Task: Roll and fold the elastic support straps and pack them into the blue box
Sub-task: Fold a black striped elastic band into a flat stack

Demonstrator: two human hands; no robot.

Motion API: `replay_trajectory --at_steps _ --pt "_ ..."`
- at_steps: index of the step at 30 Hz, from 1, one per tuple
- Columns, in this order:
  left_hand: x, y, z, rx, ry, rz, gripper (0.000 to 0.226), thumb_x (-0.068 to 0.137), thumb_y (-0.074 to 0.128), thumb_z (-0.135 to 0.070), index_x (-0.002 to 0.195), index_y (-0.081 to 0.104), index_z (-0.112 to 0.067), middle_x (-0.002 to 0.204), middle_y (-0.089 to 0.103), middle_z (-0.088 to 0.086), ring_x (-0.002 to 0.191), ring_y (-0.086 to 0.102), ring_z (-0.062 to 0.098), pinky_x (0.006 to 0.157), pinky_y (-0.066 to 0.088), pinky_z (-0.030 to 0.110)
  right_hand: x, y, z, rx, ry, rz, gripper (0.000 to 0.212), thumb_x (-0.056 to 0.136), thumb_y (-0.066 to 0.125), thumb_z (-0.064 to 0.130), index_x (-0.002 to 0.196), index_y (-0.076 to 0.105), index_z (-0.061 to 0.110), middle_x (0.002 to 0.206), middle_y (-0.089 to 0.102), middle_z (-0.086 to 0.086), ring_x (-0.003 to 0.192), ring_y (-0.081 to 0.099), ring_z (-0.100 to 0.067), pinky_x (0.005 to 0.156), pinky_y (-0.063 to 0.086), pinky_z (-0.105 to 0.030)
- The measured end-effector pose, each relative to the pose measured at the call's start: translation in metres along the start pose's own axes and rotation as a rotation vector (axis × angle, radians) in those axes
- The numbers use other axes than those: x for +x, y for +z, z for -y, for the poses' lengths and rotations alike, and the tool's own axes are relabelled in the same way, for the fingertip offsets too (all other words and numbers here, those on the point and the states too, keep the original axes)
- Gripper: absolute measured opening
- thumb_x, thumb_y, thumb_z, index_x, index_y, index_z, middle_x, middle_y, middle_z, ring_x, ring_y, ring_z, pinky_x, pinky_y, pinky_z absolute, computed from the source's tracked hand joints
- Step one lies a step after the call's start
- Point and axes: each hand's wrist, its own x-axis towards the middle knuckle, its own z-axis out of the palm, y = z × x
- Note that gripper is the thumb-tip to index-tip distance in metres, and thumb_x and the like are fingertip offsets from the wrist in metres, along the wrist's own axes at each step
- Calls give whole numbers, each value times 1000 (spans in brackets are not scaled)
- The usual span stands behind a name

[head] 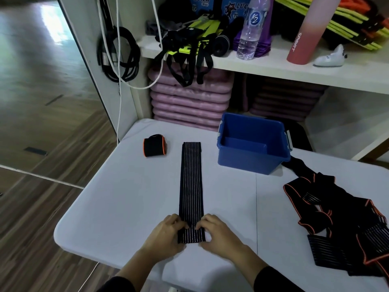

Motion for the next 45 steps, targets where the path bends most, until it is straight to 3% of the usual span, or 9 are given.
replay_trajectory --at_steps 4,8,13,17,21,25,33,37,45 --pt "4 -11 -5 -215 -168 -45 46 65 63 -45 108 62 -28 97 64 -8 90 56 8 79 47 20 4 -4 4 130 121 -41 30 84 57 33 113 53 26 105 56 11 100 51 -3 90 45 -20" --pt "9 -14 -14 -346 -298 -44 22 80 64 -31 102 62 -25 78 67 -3 68 60 9 70 51 26 8 -6 12 201 224 -86 16 93 50 33 103 49 20 68 49 12 62 46 -4 63 41 -22" --pt "12 -4 -18 -279 -394 -127 40 80 68 -30 117 54 -24 92 64 0 80 62 16 70 50 25 12 7 13 114 326 -220 25 91 55 30 110 52 15 98 50 3 84 53 -11 75 47 -23" --pt "11 -2 -17 -98 -255 -223 50 80 66 -32 126 48 -22 109 51 0 97 56 18 77 49 27 14 6 10 58 240 -253 43 89 60 22 129 44 18 118 46 2 106 50 -11 88 45 -20" --pt "8 2 -6 -24 -85 -113 60 76 58 -50 127 53 -20 114 53 -2 106 53 16 87 48 29 9 2 6 -10 55 -157 41 87 62 28 125 51 21 120 43 8 108 41 -3 91 41 -16" --pt "11 1 -3 92 -36 -50 66 71 69 -38 131 50 -19 120 53 -1 109 51 20 90 48 31 7 0 0 -48 38 -81 55 80 68 32 130 48 22 124 44 10 115 38 -3 98 37 -17" --pt "18 -20 -12 -247 -180 -47 36 75 51 -44 97 68 -22 85 56 -9 81 51 2 76 46 23 12 -11 4 151 197 -124 31 89 52 38 119 47 31 104 57 6 98 52 -5 86 45 -21" --pt "23 -18 -14 -319 -308 -48 20 89 55 -31 107 59 -21 77 61 -8 71 57 8 67 44 19 17 -7 6 129 266 -159 25 94 49 34 116 52 22 75 52 8 69 49 -7 66 45 -24" --pt "22 -4 -11 -88 -101 -202 20 83 63 -30 100 65 -19 93 53 -4 85 55 14 73 49 31 15 -4 6 117 155 -165 36 91 52 15 126 51 23 112 43 12 85 44 6 80 38 -7"
